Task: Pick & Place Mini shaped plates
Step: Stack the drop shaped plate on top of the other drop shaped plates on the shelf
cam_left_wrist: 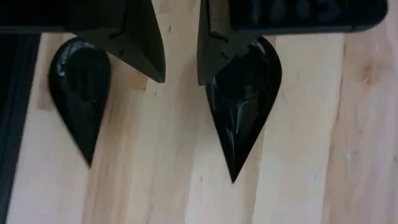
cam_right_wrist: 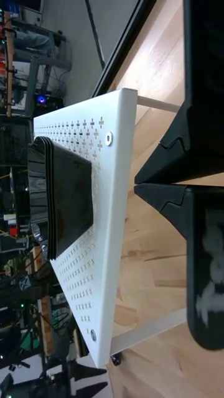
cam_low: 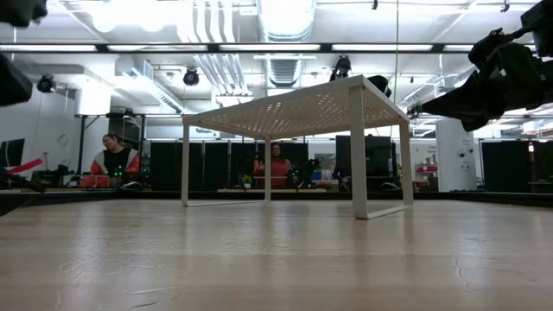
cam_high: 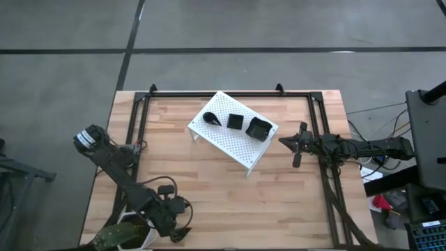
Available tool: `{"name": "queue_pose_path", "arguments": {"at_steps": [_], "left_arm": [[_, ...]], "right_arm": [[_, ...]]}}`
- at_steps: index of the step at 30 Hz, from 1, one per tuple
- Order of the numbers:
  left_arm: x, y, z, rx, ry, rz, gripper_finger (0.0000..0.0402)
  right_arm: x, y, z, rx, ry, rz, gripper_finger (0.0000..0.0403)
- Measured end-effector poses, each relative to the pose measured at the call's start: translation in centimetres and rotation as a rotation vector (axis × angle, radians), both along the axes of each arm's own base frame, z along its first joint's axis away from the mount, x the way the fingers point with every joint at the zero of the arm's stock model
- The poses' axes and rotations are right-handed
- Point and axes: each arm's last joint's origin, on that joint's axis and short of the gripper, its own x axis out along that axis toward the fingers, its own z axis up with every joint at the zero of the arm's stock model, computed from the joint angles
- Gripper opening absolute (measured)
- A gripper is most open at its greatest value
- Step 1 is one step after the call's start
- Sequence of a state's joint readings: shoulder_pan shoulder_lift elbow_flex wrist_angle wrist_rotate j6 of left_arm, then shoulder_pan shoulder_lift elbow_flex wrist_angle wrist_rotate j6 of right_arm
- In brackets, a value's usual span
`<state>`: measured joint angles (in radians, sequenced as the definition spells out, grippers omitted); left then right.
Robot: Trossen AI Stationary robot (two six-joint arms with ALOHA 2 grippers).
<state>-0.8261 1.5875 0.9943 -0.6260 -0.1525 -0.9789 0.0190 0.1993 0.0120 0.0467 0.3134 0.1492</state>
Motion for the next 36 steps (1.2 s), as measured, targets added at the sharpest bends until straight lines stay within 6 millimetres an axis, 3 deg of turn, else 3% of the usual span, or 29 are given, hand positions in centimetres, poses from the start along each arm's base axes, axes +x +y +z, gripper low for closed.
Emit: {"name": "queue_pose_path", "arguments": {"at_steps": [25, 36], "left_arm": [[0.1, 0.1, -2.8, 0.026, -0.002, 0.035, 0.0085], [0.1, 0.1, -2.9, 0.048, -0.018, 0.046, 0.0085]], "right_arm": [[0.0, 0.0, 0.0, 0.0, 0.0, 0.0, 0.0008], [0.0, 0.0, 0.0, 0.0, 0.0, 0.0, 0.0008]]}}
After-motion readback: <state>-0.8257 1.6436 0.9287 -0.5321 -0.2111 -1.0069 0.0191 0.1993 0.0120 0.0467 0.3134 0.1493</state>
